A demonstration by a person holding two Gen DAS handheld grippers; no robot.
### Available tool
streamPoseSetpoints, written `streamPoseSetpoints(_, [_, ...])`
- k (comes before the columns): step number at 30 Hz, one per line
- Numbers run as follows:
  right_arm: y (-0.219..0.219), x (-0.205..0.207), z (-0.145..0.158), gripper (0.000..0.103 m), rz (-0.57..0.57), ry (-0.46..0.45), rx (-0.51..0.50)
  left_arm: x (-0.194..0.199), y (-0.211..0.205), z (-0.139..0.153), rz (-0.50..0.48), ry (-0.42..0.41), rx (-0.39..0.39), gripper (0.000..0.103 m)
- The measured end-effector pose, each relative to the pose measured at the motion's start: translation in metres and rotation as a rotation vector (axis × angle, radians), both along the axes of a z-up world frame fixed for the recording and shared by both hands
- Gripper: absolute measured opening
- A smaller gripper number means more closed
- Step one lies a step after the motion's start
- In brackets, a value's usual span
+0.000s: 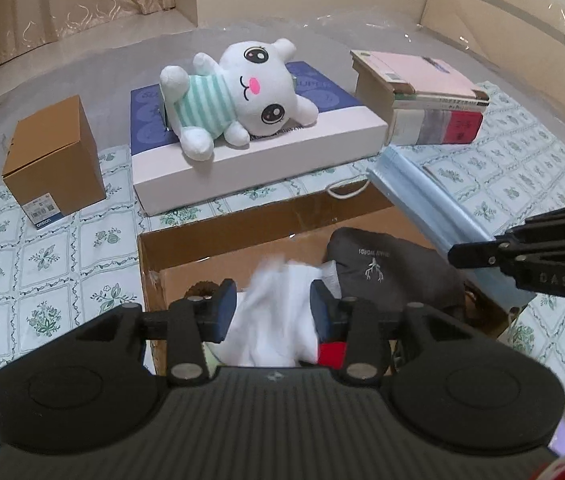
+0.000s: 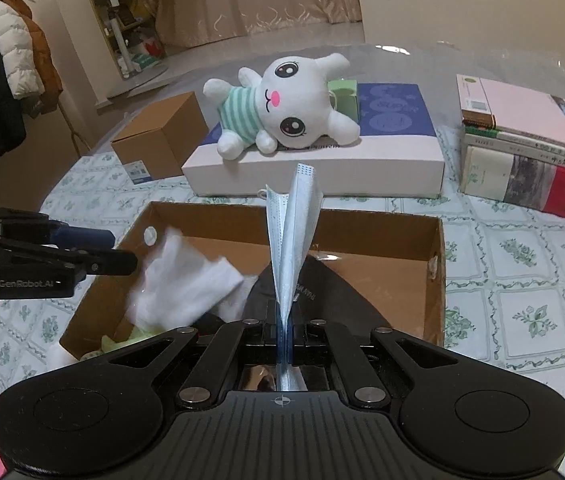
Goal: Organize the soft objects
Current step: 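Open the left gripper to drop the cloth while the right gripper releases the mask into the box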
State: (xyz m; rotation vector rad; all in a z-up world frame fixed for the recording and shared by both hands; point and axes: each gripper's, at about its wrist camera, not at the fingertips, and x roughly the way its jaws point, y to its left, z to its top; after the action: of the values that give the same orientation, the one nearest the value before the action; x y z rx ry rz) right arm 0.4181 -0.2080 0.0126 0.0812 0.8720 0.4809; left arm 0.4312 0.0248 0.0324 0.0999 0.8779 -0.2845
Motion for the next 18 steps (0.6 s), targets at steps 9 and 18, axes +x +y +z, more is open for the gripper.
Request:
streamPoseSetpoints(9, [0.015,0.001,0.003,0.002,0.137,-0.039,-0.063,-0.016,0.012,0.011,0.013,-0.037,-0.012,0.036])
streamPoseSetpoints(18, [0.056,-0.002,-0.008,0.002,0.399,-0.160,-0.309,-0.025,0.025,0.009,0.025,-0.051,-0.032,0.036])
